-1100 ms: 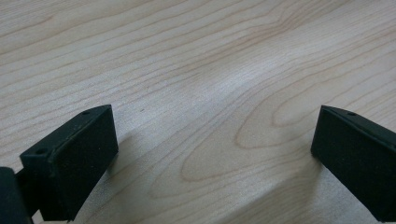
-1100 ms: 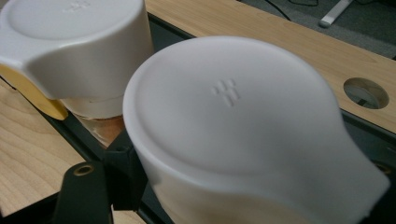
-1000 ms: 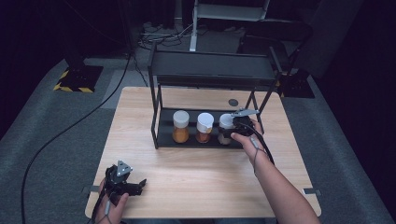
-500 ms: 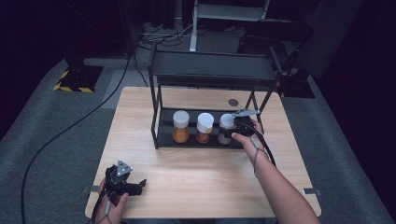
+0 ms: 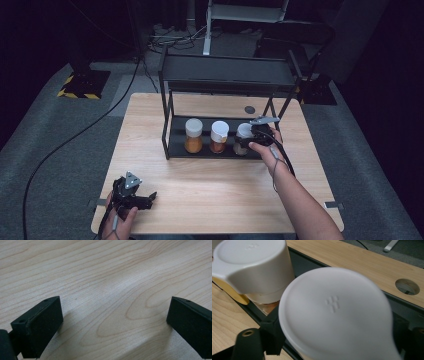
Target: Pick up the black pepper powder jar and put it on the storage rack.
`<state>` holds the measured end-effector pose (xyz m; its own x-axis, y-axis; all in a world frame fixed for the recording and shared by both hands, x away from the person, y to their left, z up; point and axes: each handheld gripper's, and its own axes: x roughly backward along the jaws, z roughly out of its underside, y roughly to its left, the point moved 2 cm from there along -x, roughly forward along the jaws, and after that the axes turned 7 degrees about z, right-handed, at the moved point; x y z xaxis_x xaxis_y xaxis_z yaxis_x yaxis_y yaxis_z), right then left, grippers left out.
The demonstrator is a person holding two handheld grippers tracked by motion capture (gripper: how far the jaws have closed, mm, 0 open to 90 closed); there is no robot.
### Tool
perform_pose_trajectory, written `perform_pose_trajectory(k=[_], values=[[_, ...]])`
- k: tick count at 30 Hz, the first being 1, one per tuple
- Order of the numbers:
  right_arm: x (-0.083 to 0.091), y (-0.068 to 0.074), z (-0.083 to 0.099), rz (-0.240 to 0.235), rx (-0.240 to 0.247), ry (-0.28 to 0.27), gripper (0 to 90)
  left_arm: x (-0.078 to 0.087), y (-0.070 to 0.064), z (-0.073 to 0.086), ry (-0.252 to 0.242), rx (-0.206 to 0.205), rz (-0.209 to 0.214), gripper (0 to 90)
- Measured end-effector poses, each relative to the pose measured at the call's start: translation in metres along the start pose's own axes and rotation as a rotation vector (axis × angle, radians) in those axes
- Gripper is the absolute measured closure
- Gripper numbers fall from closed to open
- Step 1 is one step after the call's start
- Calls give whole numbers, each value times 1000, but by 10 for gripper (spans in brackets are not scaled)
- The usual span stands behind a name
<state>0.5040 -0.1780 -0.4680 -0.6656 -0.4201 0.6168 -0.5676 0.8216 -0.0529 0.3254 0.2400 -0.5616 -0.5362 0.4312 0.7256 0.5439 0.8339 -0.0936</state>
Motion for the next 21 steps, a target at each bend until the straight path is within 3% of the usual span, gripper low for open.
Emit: perform_pose_trajectory(k=[12, 21], values=[[29, -4, -12, 2, -36, -79, 174, 0, 0, 0, 0, 0, 0, 2], [62, -1, -25, -21, -18, -128, 171, 0, 0, 0, 0, 1, 0, 2]])
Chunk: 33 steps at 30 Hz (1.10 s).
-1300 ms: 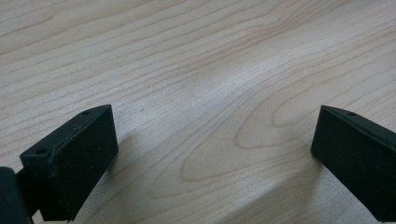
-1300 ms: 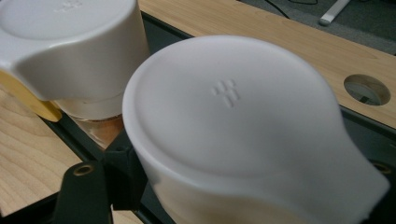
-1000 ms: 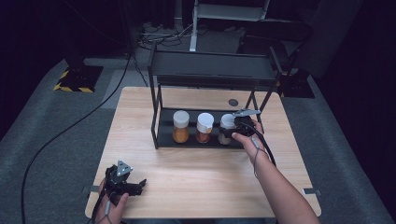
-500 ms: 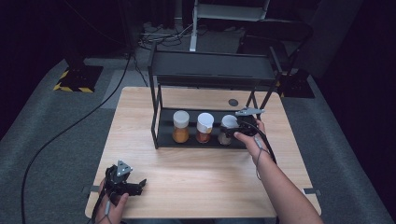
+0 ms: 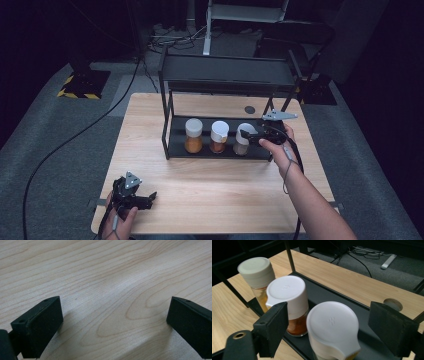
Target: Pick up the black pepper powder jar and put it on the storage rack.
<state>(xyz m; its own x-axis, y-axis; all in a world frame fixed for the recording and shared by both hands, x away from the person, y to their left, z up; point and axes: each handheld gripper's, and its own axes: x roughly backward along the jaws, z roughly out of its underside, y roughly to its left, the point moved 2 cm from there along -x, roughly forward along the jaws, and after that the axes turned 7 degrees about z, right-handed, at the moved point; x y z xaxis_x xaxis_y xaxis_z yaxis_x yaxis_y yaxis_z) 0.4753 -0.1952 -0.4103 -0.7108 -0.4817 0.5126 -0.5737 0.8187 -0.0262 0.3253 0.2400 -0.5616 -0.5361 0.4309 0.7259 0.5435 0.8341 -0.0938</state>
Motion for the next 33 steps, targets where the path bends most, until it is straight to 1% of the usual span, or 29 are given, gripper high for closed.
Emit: perform_pose_trajectory(k=[3, 13, 27, 33], values=[[6, 1, -1, -2, 1, -9, 171, 0, 0, 0, 0, 0, 0, 2], [34, 1, 0, -6, 6, -25, 166, 0, 0, 0, 0, 0, 0, 2], [72, 5, 14, -18, 14, -40, 161, 0, 0, 0, 0, 0, 0, 2], [84, 10, 23, -28, 23, -38, 155, 0, 0, 0, 0, 0, 0, 2]])
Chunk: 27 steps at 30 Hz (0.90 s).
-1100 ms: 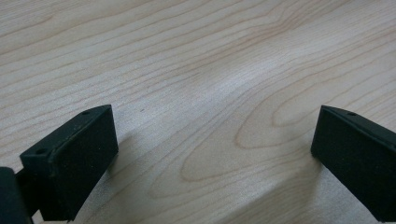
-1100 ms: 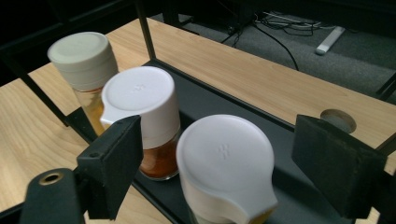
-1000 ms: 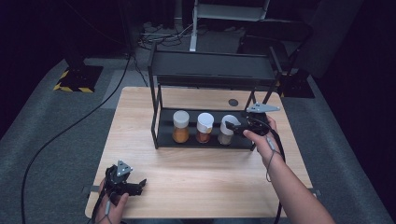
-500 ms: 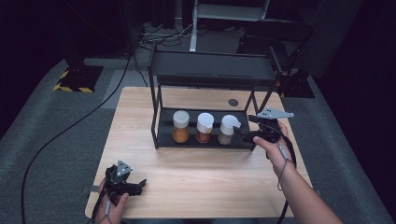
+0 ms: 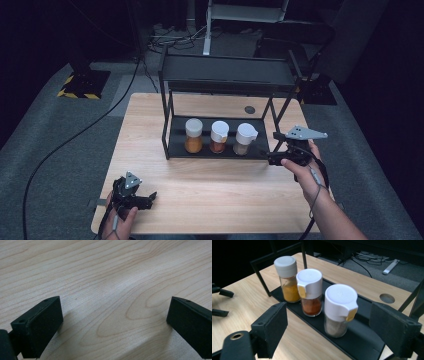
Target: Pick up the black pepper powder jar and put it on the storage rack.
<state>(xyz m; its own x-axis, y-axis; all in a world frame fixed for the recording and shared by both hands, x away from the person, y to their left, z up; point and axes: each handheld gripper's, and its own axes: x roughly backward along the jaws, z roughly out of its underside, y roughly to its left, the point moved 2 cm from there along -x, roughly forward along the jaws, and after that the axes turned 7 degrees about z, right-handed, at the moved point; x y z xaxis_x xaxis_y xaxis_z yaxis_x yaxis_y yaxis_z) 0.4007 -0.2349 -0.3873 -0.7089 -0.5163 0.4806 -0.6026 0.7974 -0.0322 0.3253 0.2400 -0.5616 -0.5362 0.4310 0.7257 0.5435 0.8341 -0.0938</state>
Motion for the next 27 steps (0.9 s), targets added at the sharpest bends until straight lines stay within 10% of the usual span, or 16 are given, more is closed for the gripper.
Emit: perform_pose_trajectory(k=[27], values=[[14, 3, 59, -2, -25, 47, 122, 0, 0, 0, -1, 0, -1, 2]])
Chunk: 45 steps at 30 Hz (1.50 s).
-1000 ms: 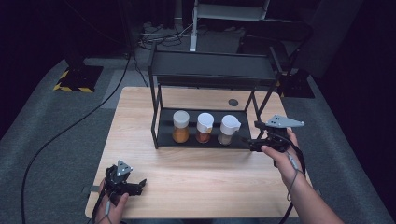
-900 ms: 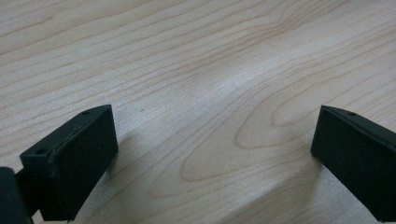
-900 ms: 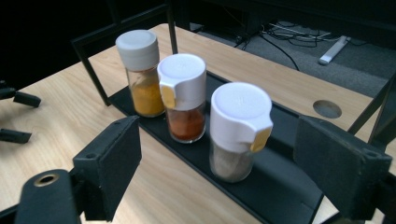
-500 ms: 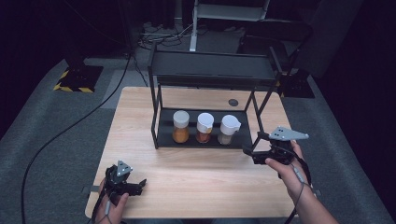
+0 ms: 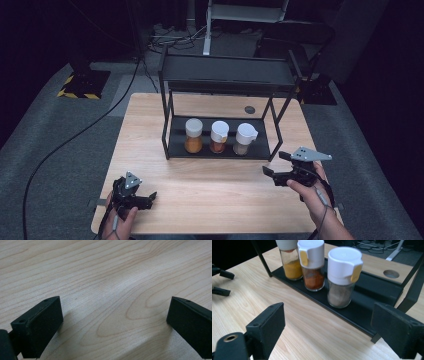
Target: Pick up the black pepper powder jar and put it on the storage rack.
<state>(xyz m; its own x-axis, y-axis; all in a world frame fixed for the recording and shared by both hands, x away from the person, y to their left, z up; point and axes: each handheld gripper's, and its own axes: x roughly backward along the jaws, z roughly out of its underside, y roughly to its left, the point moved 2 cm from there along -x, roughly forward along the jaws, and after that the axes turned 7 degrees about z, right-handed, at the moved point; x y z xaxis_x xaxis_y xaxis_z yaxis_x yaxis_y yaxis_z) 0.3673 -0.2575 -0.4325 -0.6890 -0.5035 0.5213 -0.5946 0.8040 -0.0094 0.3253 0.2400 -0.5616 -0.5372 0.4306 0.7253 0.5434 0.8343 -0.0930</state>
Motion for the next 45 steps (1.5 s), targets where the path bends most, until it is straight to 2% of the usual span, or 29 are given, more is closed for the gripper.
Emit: perform_pose_trajectory(k=[9, 18, 26, 45], values=[[-7, 2, 23, 9, 7, 32, 119, 0, 0, 0, 0, 0, 0, 2], [-17, 3, 48, -4, -19, 66, 119, 0, 0, 0, 0, 0, 0, 2], [-24, 0, 64, -9, -41, 84, 118, 0, 0, 0, -1, 1, -1, 2], [-35, -4, 97, 13, -31, 149, 112, 0, 0, 0, -1, 1, -1, 2]])
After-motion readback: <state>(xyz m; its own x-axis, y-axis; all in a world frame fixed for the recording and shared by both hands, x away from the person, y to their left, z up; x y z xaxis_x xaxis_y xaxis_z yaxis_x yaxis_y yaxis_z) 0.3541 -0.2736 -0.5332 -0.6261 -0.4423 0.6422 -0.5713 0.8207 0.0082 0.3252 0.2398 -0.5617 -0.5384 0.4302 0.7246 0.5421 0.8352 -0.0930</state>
